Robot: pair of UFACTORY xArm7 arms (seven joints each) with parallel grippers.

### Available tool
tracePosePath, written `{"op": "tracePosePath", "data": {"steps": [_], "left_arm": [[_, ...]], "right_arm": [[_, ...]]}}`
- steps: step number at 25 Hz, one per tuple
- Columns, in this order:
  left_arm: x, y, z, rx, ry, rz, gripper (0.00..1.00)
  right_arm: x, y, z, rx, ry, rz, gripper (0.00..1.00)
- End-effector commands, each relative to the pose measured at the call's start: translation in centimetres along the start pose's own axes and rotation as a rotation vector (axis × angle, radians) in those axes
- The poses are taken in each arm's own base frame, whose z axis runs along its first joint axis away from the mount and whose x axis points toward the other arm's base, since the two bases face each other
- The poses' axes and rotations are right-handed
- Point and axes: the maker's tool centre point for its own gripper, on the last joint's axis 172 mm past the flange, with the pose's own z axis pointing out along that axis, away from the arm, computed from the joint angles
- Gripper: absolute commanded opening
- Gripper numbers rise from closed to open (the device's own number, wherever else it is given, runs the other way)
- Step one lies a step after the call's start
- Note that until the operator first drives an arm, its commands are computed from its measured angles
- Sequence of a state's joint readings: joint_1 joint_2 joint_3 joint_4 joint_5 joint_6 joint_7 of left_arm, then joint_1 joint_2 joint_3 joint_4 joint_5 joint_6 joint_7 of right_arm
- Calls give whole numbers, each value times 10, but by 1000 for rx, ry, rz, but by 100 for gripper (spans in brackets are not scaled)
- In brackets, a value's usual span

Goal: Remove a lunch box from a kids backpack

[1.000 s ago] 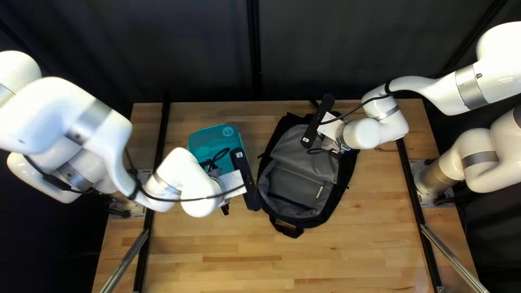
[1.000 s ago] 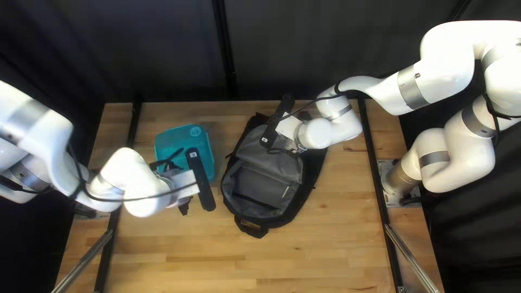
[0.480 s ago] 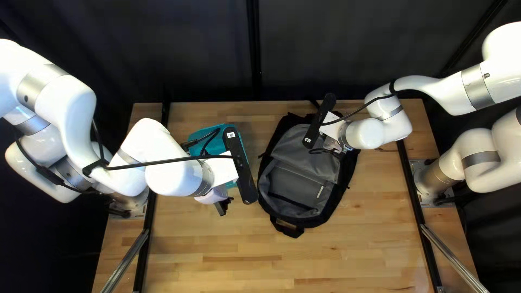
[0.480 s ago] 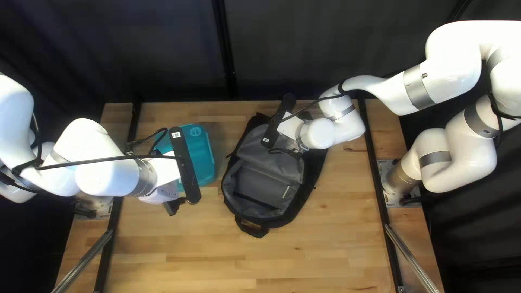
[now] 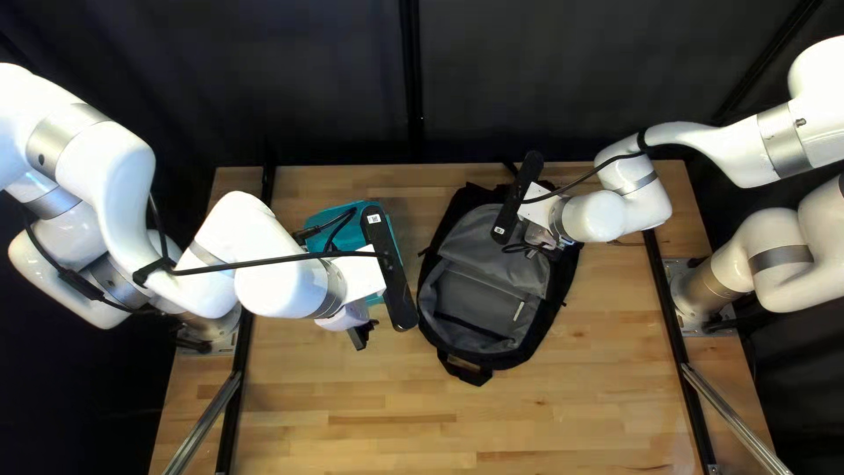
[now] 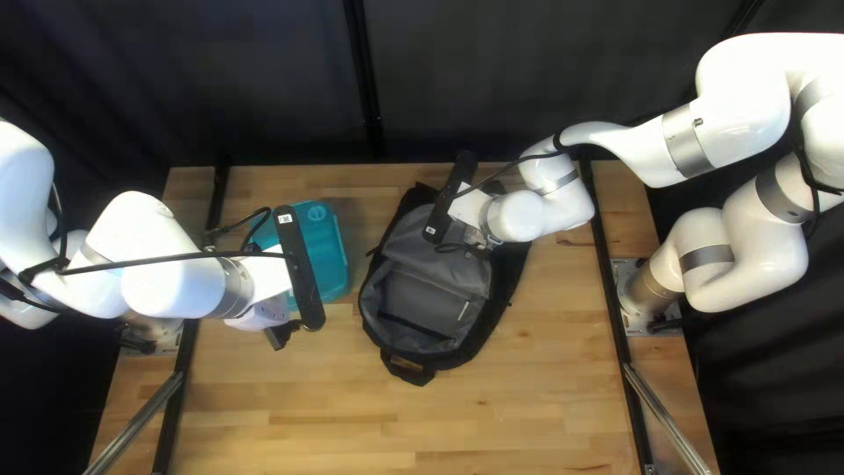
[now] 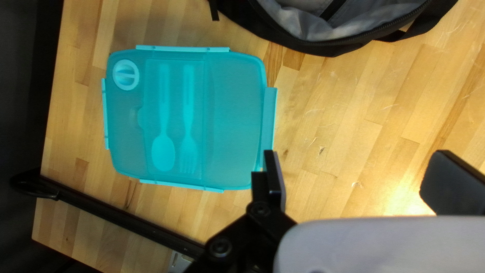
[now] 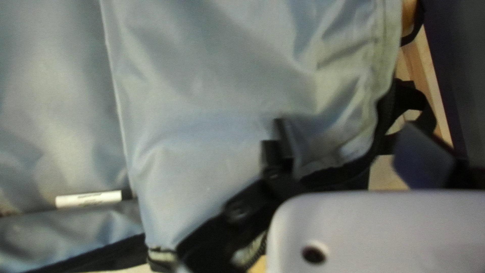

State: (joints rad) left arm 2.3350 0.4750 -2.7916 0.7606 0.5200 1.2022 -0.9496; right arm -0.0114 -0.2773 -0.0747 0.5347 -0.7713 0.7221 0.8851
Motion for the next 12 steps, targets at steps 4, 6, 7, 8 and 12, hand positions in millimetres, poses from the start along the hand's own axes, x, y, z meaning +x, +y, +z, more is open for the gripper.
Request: {"op": "tracePosePath", "data": {"steps": [4, 6, 7, 8, 12], "left_arm": [[0, 0, 0, 0, 0, 0, 100], [0, 0, 0, 0, 0, 0, 100], [0, 0, 0, 0, 0, 0, 100], [0, 0, 0, 0, 0, 0, 100], [0, 0, 0, 0, 0, 0, 100]], "right_arm": [[7, -15, -74, -4, 17, -46, 100], [9, -15, -86, -12, 21, -61, 100], [10, -15, -89, -16, 21, -67, 100], [10, -13, -92, -18, 18, -71, 100], [6, -7, -108, -31, 7, -88, 100]]}}
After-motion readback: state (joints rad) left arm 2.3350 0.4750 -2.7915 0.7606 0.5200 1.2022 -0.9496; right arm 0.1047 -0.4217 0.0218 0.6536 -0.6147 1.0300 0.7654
